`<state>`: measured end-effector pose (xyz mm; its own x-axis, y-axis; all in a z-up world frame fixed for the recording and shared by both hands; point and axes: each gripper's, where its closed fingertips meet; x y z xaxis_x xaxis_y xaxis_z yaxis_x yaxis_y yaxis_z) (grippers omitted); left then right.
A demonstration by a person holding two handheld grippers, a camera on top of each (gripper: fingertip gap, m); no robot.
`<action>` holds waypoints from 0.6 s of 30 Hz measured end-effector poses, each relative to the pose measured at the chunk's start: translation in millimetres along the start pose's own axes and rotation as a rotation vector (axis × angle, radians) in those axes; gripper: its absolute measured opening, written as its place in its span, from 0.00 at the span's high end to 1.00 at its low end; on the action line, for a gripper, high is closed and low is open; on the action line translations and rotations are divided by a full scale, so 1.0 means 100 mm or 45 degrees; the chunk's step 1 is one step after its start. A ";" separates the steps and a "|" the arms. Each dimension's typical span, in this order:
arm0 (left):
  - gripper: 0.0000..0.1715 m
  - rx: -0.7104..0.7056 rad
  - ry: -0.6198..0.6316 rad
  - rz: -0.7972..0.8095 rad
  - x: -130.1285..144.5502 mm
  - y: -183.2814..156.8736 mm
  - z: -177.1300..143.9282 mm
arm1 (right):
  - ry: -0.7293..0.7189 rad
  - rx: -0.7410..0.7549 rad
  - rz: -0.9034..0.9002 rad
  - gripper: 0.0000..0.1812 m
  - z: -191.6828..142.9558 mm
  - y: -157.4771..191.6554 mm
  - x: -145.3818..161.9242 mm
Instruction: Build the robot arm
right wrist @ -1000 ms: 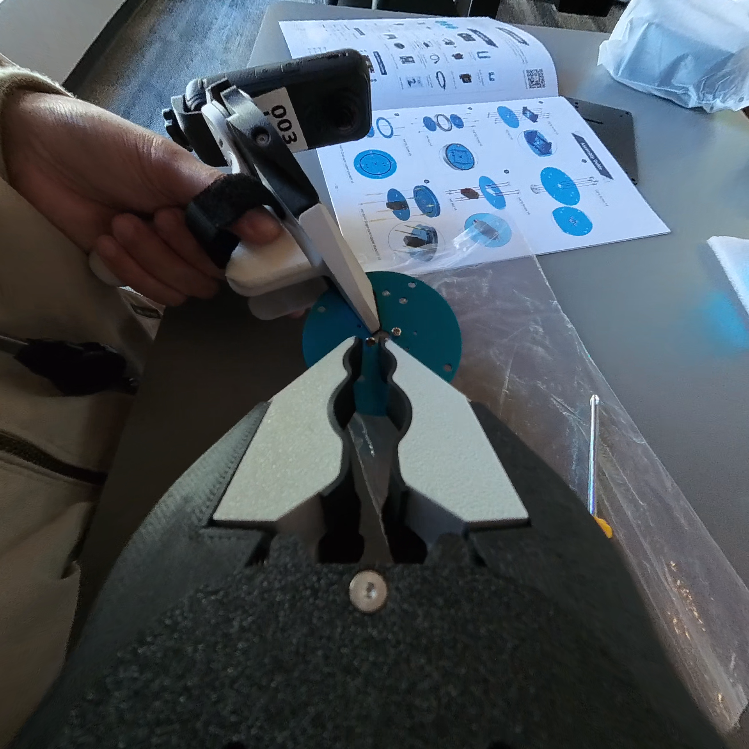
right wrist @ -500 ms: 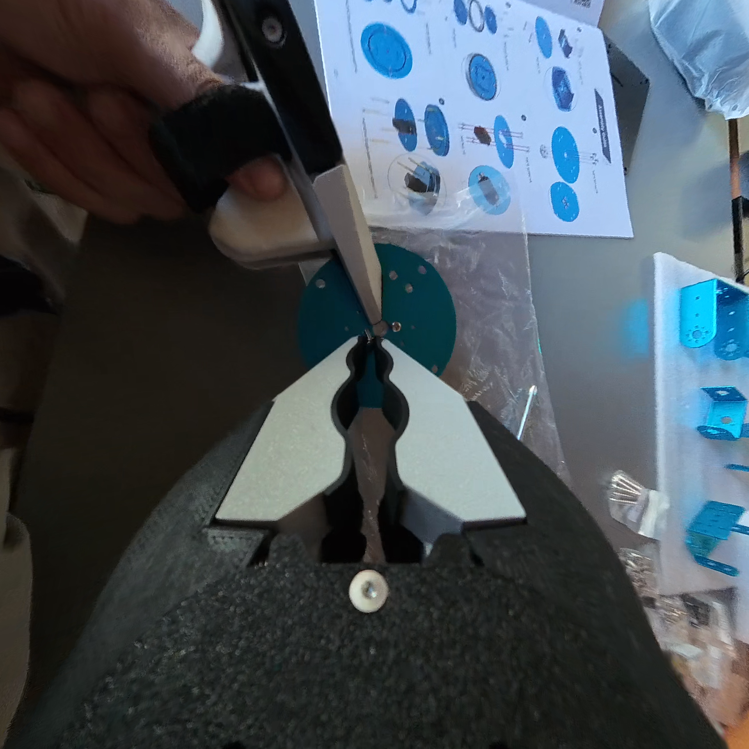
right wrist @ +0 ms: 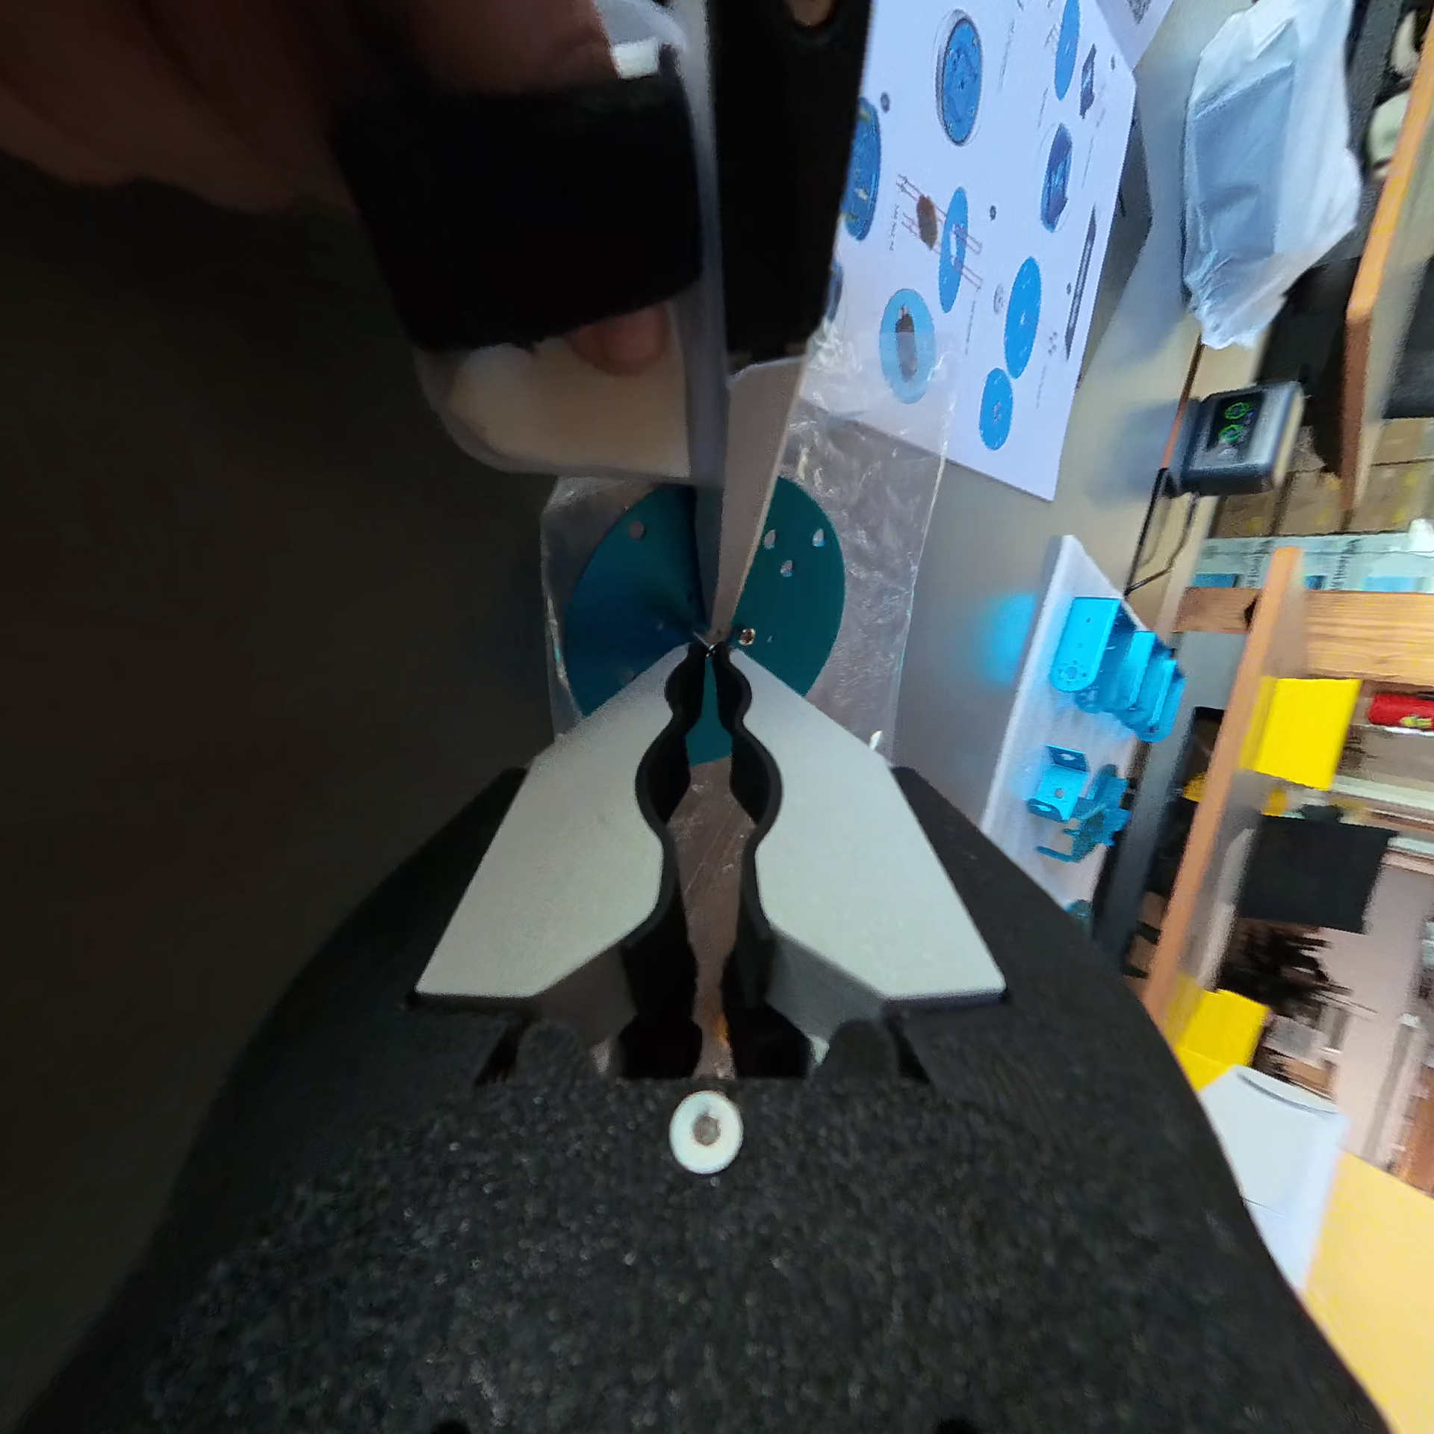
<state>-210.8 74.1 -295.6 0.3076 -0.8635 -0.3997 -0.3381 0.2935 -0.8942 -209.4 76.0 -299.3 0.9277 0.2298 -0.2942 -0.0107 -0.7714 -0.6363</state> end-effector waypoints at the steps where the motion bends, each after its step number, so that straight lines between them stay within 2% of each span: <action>1: 0.98 -0.001 -0.001 -0.001 0.00 0.00 0.00 | 0.010 0.029 -0.035 0.99 0.00 -0.01 0.00; 4: 0.98 0.001 -0.007 -0.008 -0.01 0.00 0.00 | 0.032 0.077 -0.088 0.99 0.00 -0.02 -0.01; 10: 0.98 0.006 0.001 -0.004 0.00 -0.01 0.03 | 0.008 0.049 -0.027 1.00 -0.03 -0.02 -0.01; 18: 0.98 0.089 0.000 -0.075 -0.01 -0.06 0.01 | -0.101 0.046 0.042 1.00 -0.06 -0.05 -0.03</action>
<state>-208.2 73.4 -290.3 0.3252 -0.8799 -0.3464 -0.2568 0.2704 -0.9279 -210.0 75.4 -290.9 0.8940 0.2522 -0.3704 -0.0557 -0.7576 -0.6504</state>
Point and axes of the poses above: each gripper's, where its closed fingertips meet, z out along the fingers, x out of its underside, y = z × x across the jaws, and after that the axes turned 5 degrees about z, right-handed
